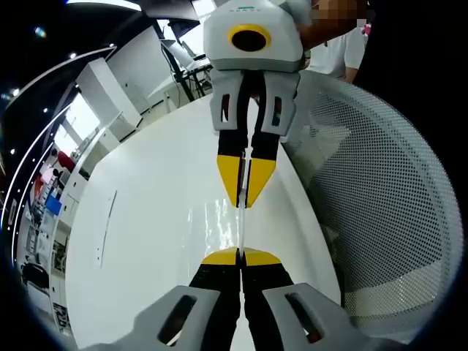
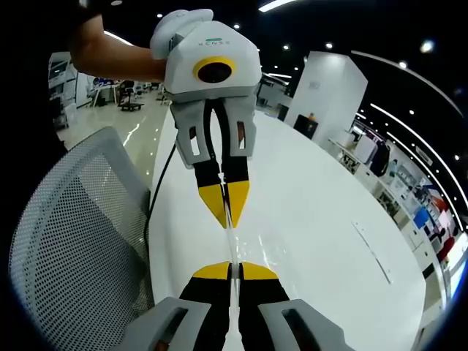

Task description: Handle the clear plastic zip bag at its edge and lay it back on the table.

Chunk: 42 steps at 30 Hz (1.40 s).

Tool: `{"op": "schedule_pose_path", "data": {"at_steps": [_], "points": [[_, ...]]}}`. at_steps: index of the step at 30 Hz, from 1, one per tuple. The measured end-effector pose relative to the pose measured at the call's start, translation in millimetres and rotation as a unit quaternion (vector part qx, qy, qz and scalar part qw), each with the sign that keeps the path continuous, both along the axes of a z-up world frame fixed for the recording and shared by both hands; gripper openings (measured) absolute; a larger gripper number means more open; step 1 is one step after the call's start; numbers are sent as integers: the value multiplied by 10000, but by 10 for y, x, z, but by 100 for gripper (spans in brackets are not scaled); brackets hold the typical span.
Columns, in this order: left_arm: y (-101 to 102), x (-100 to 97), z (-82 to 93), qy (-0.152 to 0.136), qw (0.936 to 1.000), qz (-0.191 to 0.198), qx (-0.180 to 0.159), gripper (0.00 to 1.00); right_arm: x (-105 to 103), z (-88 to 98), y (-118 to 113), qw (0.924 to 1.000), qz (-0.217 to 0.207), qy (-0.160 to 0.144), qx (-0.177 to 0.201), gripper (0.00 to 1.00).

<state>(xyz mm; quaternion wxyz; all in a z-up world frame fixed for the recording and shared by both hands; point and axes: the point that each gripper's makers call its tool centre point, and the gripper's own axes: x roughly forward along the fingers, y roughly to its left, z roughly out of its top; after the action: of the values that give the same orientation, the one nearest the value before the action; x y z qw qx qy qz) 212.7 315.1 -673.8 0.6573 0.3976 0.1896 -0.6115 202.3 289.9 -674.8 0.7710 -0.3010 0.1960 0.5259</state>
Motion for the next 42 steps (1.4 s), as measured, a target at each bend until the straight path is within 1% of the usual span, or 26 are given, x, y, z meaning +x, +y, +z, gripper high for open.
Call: {"op": "schedule_pose_path", "data": {"at_steps": [26,42], "points": [[13,11,-8,15,10000,13,15,0,11,-3,-26,10000,-38,5,-9,0],[67,12,-22,10,10000,49,68,0,0,-27,-71,10000,-55,15,-54,0]]}}
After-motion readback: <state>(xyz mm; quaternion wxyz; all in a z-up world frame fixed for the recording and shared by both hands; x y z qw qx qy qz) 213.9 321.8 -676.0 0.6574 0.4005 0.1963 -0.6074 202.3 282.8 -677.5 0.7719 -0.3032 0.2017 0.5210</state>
